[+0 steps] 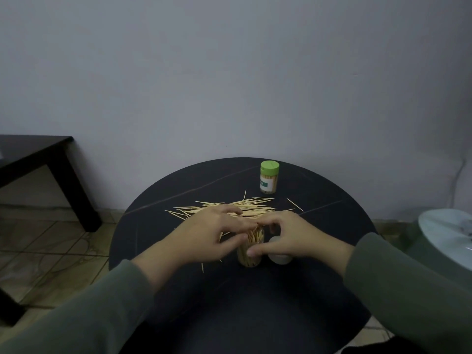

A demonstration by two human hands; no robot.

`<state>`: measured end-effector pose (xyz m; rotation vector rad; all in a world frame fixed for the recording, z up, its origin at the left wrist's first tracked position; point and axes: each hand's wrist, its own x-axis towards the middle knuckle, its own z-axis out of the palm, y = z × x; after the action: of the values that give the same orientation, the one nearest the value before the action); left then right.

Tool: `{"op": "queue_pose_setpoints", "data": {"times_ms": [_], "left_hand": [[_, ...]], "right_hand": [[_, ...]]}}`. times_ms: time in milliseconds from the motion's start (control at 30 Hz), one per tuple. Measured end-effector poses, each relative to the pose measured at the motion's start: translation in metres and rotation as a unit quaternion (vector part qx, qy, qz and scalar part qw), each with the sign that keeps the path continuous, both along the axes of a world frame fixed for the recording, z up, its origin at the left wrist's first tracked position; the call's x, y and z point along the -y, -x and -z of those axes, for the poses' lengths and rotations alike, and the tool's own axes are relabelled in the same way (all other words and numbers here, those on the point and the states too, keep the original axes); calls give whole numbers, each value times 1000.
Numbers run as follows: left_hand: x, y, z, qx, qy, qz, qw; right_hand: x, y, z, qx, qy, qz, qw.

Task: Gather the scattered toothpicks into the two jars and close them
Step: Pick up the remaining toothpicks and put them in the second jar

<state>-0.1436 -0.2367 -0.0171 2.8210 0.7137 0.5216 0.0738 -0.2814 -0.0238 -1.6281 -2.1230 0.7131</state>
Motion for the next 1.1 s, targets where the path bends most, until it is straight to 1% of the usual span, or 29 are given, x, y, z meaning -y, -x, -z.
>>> {"op": "queue_pose_setpoints", "data": {"times_ms": [100,167,200,300,367,433,500,567,600,633,700,733,833,867,933,1000,1100], "left_hand": [[0,3,-2,72,-32,-5,997],[2,4,-3,88,-51,8,995],[4,3,-4,74,-62,19,995],[8,-4,-5,-4,-99,56,993],[7,-7,-3,-24,-113,62,991],[3,-5,1,21,-90,50,994],[-1,-1,5,106,-43,20,993],[-3,-2,6,161,-17,-37,986],[-5,-3,7,167,-14,-76,983],[-8,-4,9,158,-12,-118,980],[-14,-5,14,102,-11,-185,977],[-17,-5,17,66,-14,-202,977],[-24,-11,27,-18,-12,-231,973],[-26,-14,30,-37,-13,-233,972],[-30,-22,36,-72,-8,-237,969],[-33,-28,40,-105,0,-247,963],[-39,-30,44,-118,-13,-264,957]], "right_hand": [[0,-2,-1,9,-6,5,1000],[0,-3,-1,10,-11,8,1000],[0,-3,-1,6,-7,7,1000],[-2,-3,1,1,-2,-1,1000],[-3,-4,1,2,1,-1,1000],[-3,-2,-2,3,9,-3,1000],[-1,-1,-7,43,43,-7,998],[-1,-5,-11,108,68,-17,992],[-1,-7,-13,109,73,-22,991],[-2,-9,-14,88,72,-20,993],[-6,-11,-13,54,47,25,997],[-8,-12,-10,64,23,62,996],[-17,-17,-3,156,-45,164,973],[-20,-20,1,184,-43,191,963],[-25,-23,5,230,-5,234,945],[-30,-24,9,246,36,264,932],[-36,-23,10,250,52,300,919]]}}
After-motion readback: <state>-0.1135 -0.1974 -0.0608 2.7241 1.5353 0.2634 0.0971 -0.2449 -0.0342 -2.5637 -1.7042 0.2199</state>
